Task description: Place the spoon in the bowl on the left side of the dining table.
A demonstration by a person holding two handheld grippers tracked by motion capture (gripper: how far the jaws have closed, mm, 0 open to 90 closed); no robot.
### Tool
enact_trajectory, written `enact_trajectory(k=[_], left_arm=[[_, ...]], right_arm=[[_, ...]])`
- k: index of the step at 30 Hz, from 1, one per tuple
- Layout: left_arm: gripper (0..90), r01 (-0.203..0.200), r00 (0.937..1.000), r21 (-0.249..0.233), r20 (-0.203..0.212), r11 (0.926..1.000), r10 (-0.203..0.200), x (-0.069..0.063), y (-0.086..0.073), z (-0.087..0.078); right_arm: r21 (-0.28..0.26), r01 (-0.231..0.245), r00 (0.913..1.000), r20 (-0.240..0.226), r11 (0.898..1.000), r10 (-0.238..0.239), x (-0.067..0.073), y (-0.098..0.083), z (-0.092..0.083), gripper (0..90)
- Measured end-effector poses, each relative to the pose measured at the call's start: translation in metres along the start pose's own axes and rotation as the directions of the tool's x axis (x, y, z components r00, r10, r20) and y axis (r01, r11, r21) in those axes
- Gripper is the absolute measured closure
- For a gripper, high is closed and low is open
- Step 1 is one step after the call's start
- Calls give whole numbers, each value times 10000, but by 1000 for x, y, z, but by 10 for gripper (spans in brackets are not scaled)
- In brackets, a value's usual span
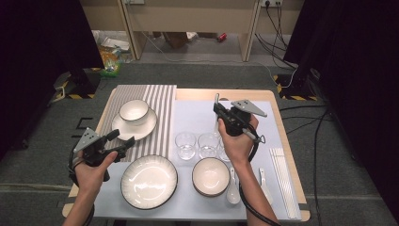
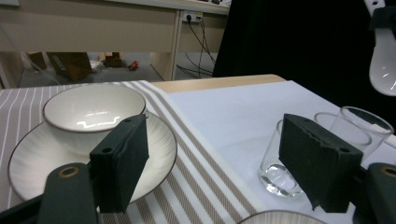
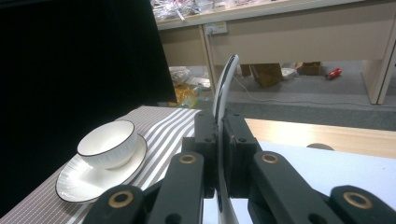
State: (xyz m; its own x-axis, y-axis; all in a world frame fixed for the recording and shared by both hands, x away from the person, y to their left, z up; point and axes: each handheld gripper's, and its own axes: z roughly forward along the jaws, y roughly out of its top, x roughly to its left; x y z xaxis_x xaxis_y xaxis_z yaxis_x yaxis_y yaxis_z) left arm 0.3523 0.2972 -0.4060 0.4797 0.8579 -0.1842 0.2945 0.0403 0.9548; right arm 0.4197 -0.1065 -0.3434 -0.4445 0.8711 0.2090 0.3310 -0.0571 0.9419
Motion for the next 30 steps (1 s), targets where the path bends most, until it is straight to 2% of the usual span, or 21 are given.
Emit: enact_trajectory(k=[2, 16, 24, 30], left_arm=[[235, -72, 9999, -51, 93, 10000, 72, -2, 7, 3], [236, -117, 9964, -233, 838, 9997, 136, -12, 39, 23], [235, -265, 9911, -26, 1306, 9996, 266, -24, 56, 46], [235, -323, 9844, -18, 1728, 9995, 321, -36, 75, 67]], right_arm=[[45, -95, 9999, -37, 9999, 95, 1, 0, 1, 862], [62, 91, 9997, -234, 9999, -90, 8, 0, 10, 862], [64, 94, 9997, -246, 9999, -92, 8, 1, 10, 862], [-58, 186, 9995, -256, 9998, -187, 8, 4, 10, 862]])
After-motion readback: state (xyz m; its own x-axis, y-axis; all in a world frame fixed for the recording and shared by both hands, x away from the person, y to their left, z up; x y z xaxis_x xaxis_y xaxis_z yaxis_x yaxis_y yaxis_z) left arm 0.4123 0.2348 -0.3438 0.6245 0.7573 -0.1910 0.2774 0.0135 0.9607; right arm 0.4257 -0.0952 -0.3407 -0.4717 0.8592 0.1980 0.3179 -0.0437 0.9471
